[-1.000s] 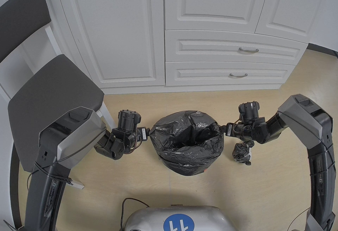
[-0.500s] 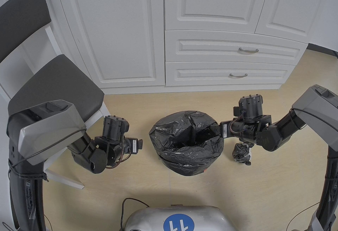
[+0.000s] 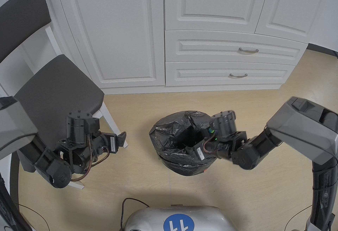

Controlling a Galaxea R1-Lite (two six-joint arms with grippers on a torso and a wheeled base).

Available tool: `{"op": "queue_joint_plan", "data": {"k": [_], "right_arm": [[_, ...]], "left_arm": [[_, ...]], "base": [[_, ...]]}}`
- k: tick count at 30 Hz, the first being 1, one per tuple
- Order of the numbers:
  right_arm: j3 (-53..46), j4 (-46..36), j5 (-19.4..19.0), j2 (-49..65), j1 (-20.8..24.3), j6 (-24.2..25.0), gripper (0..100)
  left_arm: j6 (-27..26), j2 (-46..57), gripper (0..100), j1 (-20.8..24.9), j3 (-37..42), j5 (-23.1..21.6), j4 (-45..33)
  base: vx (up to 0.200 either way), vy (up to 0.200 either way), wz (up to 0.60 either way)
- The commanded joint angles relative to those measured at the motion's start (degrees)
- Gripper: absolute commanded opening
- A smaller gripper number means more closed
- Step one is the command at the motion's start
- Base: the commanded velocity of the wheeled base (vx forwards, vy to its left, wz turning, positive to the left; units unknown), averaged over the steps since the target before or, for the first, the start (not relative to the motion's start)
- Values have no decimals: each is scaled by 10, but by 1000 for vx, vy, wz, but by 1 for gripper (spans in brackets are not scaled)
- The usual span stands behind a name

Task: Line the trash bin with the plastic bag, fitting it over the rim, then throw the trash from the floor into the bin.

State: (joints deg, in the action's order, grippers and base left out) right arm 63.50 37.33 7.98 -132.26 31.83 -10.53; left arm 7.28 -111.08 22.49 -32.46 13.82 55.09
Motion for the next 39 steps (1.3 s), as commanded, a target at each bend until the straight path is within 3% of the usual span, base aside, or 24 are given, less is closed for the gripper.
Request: {"op": "queue_joint_plan", "data": {"k": [1, 17, 22, 25, 31, 34, 35, 39], "right_arm": [[-38, 8, -1, -21, 52, -12, 100], [-79, 35, -8, -39, 105, -6, 100], [-80, 28, -22, -48, 114, 17, 100], [-94, 30, -46, -32, 115, 44, 100], [-164, 36, -47, 104, 117, 71, 100], [-164, 36, -47, 104, 117, 71, 100], [-206, 36, -47, 207, 76, 79, 100], [-209, 29, -63, 264, 3, 79, 100]], "left_arm": [[-2, 61, 100, -7, 28, 3, 6], [2, 42, 100, 4, 32, 2, 22], [2, 17, 100, 14, 31, 2, 52], [2, -29, 100, 34, 3, 3, 79], [-8, -106, 100, 71, -90, -3, 64], [-8, -106, 100, 71, -90, -3, 64], [-20, -130, 100, 84, -166, -17, -12], [-35, -148, 100, 86, -215, -58, -63]], "base": [[0, 0, 0], [0, 0, 0], [0, 0, 0], [0, 0, 0], [0, 0, 0], [0, 0, 0], [0, 0, 0], [0, 0, 0]]}}
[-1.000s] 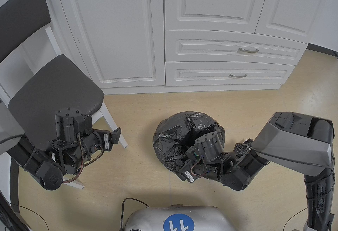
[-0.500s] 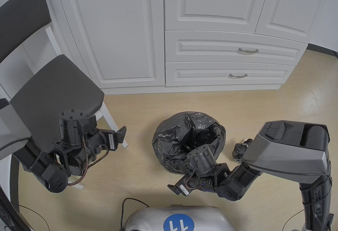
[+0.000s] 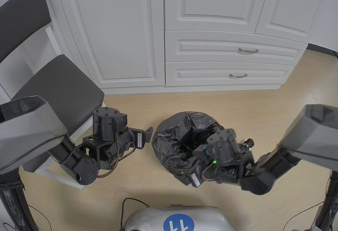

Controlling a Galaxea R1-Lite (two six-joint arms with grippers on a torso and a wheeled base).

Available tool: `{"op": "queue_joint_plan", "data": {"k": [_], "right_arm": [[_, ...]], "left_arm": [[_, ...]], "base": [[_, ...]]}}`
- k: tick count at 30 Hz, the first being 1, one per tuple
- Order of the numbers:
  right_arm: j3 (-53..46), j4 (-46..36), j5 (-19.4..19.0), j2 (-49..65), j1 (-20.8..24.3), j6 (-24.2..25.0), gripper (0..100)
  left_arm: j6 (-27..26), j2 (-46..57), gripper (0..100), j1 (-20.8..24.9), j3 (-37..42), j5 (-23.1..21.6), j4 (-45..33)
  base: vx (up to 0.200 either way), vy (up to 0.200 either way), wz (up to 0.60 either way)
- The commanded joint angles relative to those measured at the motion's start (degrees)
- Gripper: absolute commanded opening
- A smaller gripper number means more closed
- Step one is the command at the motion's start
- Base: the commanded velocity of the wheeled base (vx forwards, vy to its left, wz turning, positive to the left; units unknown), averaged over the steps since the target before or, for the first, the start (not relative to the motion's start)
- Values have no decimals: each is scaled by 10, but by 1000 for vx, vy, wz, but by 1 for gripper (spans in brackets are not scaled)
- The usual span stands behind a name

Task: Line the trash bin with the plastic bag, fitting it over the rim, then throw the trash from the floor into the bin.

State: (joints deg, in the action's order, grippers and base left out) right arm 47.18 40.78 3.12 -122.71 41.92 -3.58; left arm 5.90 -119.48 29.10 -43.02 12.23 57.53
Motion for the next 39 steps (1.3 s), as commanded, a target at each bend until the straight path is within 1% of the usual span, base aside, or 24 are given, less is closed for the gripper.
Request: {"op": "queue_joint_plan", "data": {"k": [1, 3, 5, 7, 9, 11, 13, 15, 16, 17, 19, 24, 29, 33, 39], "right_arm": [[-34, -6, -35, 182, -155, 10, 100], [-11, -8, -44, 182, -208, 10, 100], [9, -12, -44, 172, -249, 10, 100], [28, -19, -44, 157, -279, 10, 100], [39, -24, -44, 143, -294, 9, 100], [44, -24, -44, 134, -301, 10, 100], [57, -24, -44, 116, -311, 9, 100], [68, -24, -44, 102, -320, 10, 100], [68, -24, -44, 102, -320, 10, 100], [74, -24, -44, 92, -327, 9, 100], [79, -24, -45, 85, -331, 9, 100], [90, -24, -54, 77, -339, 10, 100], [92, -24, -54, 77, -343, 10, 100], [92, -24, -54, 77, -343, 10, 100], [95, -22, -54, 64, -342, 10, 100]], "left_arm": [[-50, -87, 100, 20, -138, -55, -112], [-89, -117, 100, 22, -168, -59, -124], [-111, -147, 100, 23, -202, -61, -129], [-128, -182, 100, 24, -250, -59, -147], [-140, -204, 100, 25, -300, -58, -188], [-142, -217, 100, 25, -338, -57, -226], [-142, -239, 100, 31, -404, -53, -285], [-143, -254, 100, 31, -447, -51, -320], [-143, -254, 100, 31, -447, -51, -320], [-144, -264, 100, 31, -479, -50, -349], [-144, -268, 100, 32, -500, -51, -377], [-145, -276, 100, 32, -516, -48, -392], [-172, -294, 100, 16, -555, -15, -393], [-172, -294, 100, 10, -564, -14, -393], [-172, -266, 100, -10, -573, -16, -393]], "base": [[0, 0, 0], [0, 0, 0], [0, 0, 0], [0, 0, 0], [0, 0, 0], [0, 0, 0], [0, 0, 0], [0, 0, 0], [0, 0, 0], [0, 0, 0], [0, 0, 0], [0, 0, 0], [0, 0, 0], [0, 0, 0], [0, 0, 0]]}}
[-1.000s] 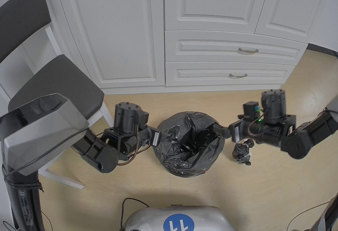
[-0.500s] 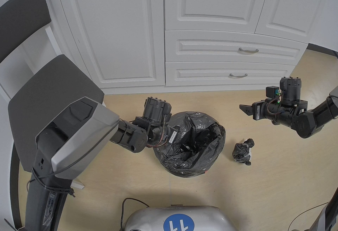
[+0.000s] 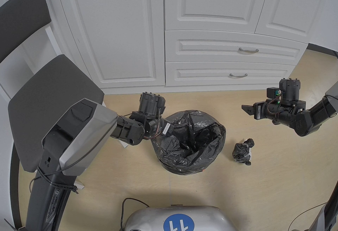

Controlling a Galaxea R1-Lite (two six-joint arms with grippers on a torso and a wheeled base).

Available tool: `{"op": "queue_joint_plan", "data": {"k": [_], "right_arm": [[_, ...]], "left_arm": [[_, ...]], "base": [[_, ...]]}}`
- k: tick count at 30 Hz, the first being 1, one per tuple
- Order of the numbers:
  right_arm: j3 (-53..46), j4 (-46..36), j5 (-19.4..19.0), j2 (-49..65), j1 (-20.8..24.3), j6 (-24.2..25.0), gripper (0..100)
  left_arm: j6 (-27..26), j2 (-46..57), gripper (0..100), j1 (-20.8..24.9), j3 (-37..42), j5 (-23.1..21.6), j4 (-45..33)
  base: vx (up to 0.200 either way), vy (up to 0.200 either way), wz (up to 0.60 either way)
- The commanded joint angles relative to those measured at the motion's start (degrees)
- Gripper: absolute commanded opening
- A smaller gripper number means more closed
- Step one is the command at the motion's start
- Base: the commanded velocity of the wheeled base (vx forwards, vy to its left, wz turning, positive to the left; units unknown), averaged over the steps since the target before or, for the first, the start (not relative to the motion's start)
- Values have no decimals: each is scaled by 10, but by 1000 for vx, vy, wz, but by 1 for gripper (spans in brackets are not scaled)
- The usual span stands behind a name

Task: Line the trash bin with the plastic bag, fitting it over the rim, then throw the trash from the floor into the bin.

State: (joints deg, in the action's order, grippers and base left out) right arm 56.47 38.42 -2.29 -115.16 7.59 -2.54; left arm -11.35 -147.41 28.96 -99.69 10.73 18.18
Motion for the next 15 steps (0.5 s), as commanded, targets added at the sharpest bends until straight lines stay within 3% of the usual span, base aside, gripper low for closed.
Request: {"op": "queue_joint_plan", "data": {"k": [1, 15], "right_arm": [[2, 2, 0, -12, 1, 0, 100], [37, 10, 4, -73, 21, 12, 100]], "left_arm": [[0, 15, 100, -9, -7, -1, 0], [0, 19, 100, -34, -48, -4, -31]], "base": [[0, 0, 0], [0, 0, 0]]}}
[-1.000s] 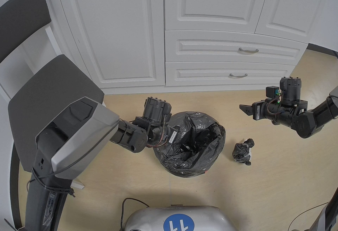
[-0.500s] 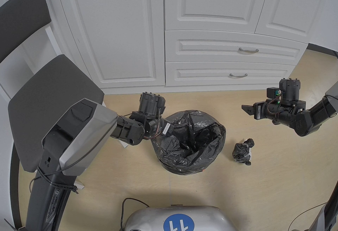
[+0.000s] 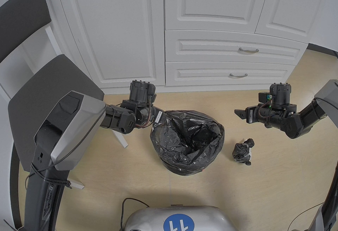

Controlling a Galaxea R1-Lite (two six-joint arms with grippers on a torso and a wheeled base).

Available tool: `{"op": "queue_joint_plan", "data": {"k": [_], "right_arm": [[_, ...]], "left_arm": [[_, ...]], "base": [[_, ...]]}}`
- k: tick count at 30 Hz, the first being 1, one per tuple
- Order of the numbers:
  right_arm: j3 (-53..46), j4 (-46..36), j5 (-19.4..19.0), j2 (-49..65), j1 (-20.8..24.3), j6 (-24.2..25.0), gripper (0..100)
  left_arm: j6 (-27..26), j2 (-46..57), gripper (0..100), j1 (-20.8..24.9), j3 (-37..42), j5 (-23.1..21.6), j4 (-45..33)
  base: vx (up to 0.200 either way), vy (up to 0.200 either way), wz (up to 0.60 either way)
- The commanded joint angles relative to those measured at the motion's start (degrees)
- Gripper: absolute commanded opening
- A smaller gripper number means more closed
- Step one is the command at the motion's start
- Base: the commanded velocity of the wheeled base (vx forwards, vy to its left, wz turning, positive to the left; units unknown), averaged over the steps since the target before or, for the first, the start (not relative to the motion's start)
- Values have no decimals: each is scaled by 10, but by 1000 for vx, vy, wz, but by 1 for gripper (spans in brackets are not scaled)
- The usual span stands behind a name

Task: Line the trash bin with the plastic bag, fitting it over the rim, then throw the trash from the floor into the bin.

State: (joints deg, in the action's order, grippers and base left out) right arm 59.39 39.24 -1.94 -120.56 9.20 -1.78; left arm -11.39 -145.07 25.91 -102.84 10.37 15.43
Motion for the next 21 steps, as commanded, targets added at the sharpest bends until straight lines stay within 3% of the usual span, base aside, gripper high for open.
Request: {"op": "queue_joint_plan", "data": {"k": [1, 8, 13, 21], "right_arm": [[11, 1, 0, -21, 10, 12, 100], [45, 29, 0, -69, 42, 74, 100], [53, 51, 4, -98, 58, 77, 100], [57, 57, 4, -100, 57, 77, 100]], "left_arm": [[0, -13, 100, -3, -27, 0, -5], [6, -38, 100, -3, -68, -2, -21], [7, -54, 100, -6, -80, -3, -23], [73, -50, 100, -6, -70, -4, -23]], "base": [[0, 0, 0], [0, 0, 0], [0, 0, 0], [0, 0, 0]]}}
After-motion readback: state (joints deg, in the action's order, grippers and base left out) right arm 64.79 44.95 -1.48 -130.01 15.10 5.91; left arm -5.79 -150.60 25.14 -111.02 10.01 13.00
